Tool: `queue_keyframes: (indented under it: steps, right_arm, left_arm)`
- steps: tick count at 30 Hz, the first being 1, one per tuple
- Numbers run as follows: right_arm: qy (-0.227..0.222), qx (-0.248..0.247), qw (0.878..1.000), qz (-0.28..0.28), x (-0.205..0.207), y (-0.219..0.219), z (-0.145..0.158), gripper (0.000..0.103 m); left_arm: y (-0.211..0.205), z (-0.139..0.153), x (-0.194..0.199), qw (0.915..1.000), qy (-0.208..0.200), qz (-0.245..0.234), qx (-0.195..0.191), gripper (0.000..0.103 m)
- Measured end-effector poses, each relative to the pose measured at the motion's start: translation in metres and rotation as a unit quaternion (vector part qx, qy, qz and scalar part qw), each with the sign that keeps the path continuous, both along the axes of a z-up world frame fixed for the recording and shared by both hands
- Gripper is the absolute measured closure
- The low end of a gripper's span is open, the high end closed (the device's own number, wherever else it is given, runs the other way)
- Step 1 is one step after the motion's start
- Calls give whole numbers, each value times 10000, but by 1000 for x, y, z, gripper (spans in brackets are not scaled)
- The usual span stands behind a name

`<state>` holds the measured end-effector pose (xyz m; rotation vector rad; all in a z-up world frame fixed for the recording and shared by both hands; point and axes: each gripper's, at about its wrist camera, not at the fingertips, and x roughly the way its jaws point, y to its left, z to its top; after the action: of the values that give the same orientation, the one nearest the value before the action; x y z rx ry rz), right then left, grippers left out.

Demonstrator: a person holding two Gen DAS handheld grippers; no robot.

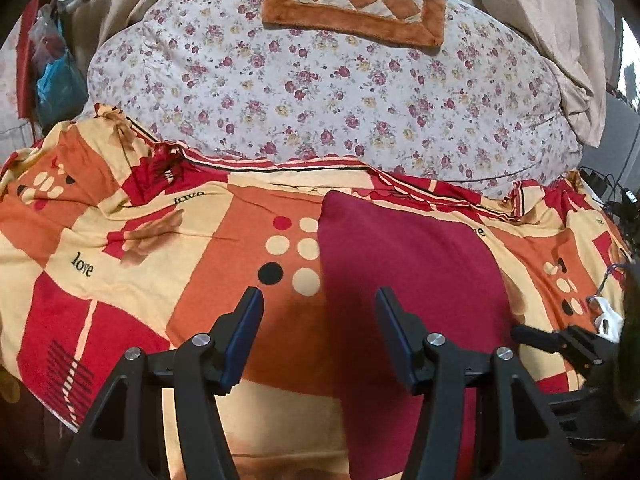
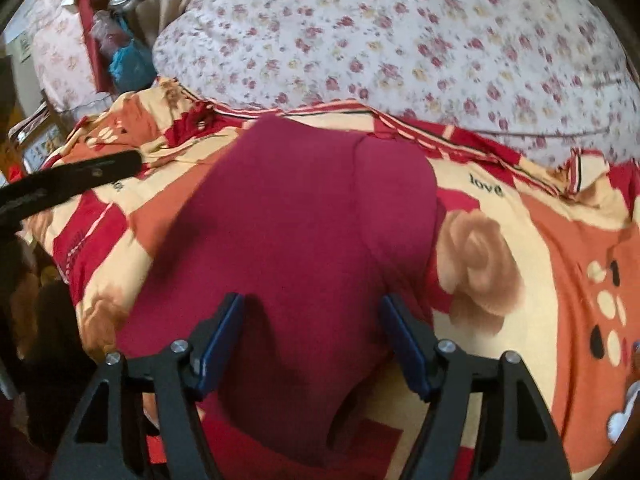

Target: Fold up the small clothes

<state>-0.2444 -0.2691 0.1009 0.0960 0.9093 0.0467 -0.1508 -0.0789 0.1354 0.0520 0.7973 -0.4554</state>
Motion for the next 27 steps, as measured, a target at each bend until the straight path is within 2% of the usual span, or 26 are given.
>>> queue_keyframes:
  steps: [8, 14, 19, 27]
  right_arm:
    - [-342, 231, 9987, -307, -10, -3, 32, 27]
    - [-375, -151, 9966, -720, -10, -5, 34, 18]
    - [-384, -102, 9945, -969, -11, -11, 33, 16]
    - [-396, -71, 9916, -1232, -10, -18, 34, 14]
  left_arm:
    - [-7, 11, -14, 9990, -390, -9, 226, 66]
    - [-12, 15, -20, 9966, -614, 192, 508, 66]
    - [-8, 16, -24, 9982, -547, 133, 224, 66]
    - [-13, 13, -25, 9991, -379, 43, 178, 66]
